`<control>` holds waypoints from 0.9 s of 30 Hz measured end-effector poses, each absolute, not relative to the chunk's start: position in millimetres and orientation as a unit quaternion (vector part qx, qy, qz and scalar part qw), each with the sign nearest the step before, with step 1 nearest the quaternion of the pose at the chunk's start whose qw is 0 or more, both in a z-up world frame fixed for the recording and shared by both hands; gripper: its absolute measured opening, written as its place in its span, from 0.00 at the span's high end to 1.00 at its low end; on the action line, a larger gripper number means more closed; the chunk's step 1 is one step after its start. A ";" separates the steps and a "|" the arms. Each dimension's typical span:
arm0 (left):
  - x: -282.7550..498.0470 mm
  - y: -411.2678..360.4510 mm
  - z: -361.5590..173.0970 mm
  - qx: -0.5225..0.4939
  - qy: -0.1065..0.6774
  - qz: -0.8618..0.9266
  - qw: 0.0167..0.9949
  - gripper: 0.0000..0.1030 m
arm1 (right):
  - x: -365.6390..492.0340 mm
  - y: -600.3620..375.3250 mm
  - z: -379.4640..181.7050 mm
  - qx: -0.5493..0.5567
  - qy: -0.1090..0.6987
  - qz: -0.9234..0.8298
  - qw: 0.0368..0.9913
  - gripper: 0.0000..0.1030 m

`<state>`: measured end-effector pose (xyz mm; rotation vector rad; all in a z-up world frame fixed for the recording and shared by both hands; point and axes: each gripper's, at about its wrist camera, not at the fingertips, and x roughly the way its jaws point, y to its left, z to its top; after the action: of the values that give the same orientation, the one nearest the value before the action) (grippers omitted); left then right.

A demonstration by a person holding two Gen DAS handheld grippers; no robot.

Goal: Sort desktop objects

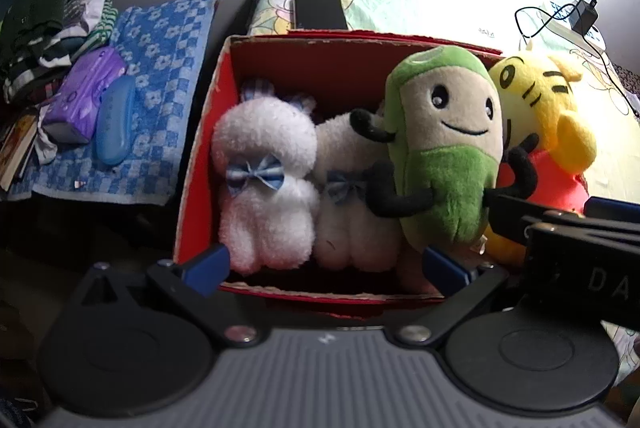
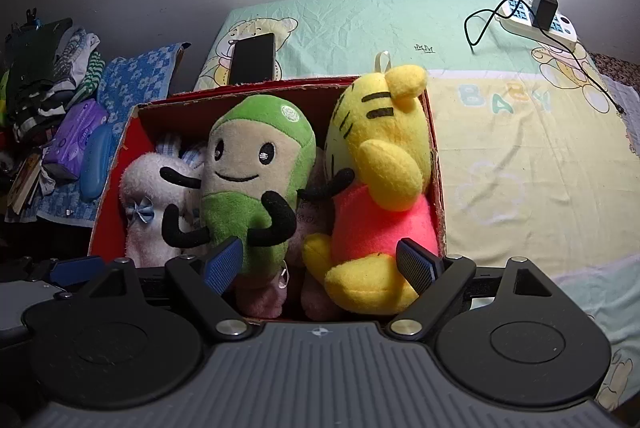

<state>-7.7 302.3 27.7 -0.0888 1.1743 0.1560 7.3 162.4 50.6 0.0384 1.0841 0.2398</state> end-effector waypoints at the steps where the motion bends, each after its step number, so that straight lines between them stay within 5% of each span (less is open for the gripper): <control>1: -6.9 300.4 27.3 -0.040 0.553 0.070 0.829 0.01 | 7.5 160.8 49.7 0.020 0.516 0.113 0.849 0.17; 27: 5.5 261.1 24.6 -0.027 0.529 -0.011 0.848 0.01 | 10.1 130.1 53.1 0.014 0.507 0.093 0.857 0.17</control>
<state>5.5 261.1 24.6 -0.0572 1.1144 -0.0236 10.1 130.1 53.1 0.0298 1.0661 0.1958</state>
